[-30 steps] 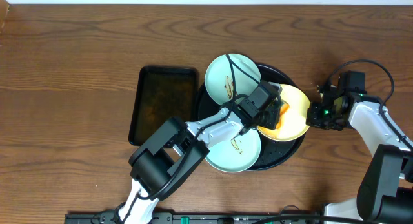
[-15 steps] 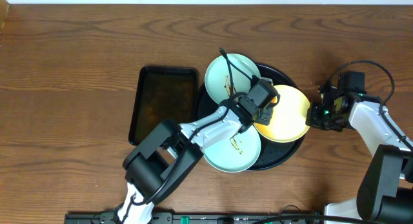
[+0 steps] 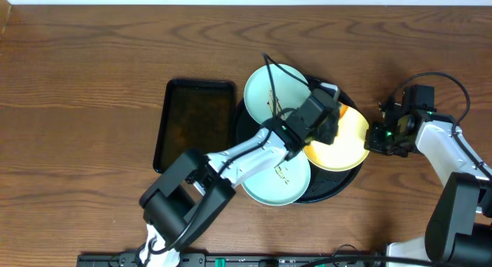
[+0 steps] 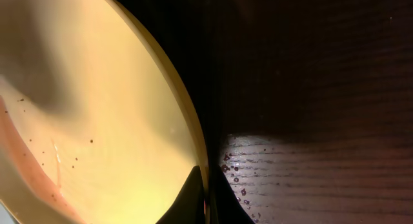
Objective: Clean dirty plates on tray and stack at the side
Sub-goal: 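Wipe the yellow plate with the sponge held in the left gripper, then return the sponge with the left gripper to the black tray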
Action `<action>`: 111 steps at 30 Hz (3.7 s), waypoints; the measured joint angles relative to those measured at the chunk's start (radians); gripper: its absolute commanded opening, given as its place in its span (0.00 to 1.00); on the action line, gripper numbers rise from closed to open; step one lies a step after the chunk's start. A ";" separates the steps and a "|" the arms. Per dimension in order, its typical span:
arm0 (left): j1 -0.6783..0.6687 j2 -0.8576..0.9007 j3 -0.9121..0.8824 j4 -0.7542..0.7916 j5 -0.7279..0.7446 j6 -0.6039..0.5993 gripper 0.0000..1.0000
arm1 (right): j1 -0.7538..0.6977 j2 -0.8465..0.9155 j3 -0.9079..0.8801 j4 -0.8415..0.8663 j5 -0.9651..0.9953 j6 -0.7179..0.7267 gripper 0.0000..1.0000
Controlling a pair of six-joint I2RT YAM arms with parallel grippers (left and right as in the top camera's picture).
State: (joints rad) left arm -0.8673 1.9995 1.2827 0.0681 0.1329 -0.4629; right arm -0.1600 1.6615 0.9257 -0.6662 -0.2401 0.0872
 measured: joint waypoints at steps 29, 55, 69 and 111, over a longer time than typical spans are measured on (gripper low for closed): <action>0.070 -0.020 0.014 -0.203 0.064 0.131 0.07 | 0.001 0.000 0.001 -0.008 0.002 0.000 0.01; 0.503 -0.473 0.014 -0.846 -0.196 0.109 0.07 | 0.027 0.000 -0.014 0.069 0.042 0.008 0.10; 0.539 -0.470 0.013 -0.873 -0.188 0.093 0.07 | 0.031 -0.008 -0.024 0.067 0.034 0.008 0.05; 0.539 -0.470 0.011 -0.879 -0.185 0.093 0.08 | 0.084 -0.343 -0.033 0.099 0.348 -0.097 0.01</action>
State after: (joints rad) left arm -0.3283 1.5291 1.2942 -0.8112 -0.0517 -0.3702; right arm -0.0757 1.3186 0.8928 -0.5671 0.1074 -0.0101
